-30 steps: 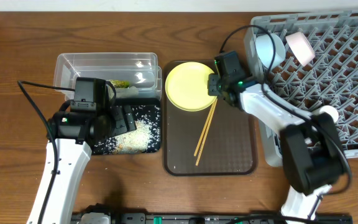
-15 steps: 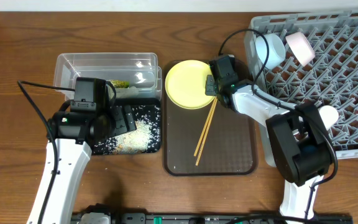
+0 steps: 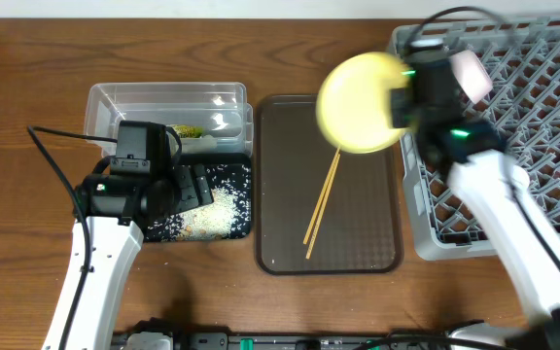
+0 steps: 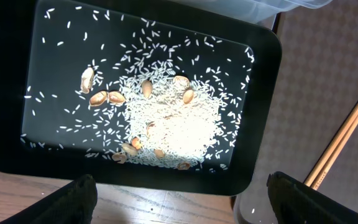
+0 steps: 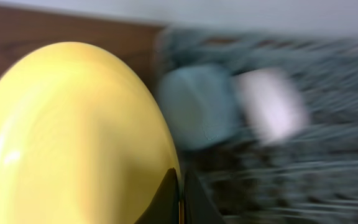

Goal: Sort waste into correct bins and load items into the dishwasher rack
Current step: 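Lift the yellow plate and stand it upright in the rack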

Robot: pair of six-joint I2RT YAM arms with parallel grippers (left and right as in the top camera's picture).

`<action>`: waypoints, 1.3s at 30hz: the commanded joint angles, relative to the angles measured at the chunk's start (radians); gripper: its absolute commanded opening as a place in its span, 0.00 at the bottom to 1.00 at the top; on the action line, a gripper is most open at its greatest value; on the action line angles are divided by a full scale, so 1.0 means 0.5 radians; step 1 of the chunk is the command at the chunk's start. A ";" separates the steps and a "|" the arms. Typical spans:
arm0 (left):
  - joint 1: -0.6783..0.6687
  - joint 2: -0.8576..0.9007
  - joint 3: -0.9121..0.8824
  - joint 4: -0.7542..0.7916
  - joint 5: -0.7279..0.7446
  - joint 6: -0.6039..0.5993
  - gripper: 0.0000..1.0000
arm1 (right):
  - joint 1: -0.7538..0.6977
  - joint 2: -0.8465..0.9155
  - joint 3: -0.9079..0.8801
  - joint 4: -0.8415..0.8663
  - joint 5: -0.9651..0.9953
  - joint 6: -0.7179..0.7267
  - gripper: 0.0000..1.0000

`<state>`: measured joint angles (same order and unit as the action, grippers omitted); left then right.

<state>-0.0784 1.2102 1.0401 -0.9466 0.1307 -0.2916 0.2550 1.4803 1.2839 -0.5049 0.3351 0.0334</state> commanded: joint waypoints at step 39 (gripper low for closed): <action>0.012 0.000 0.008 -0.014 -0.024 -0.017 0.90 | -0.283 0.134 -0.014 -0.182 0.573 -0.246 0.51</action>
<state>-0.0784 1.2102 1.0401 -0.9466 0.1303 -0.2916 0.1074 1.5608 1.2793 -0.5907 0.6636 -0.1879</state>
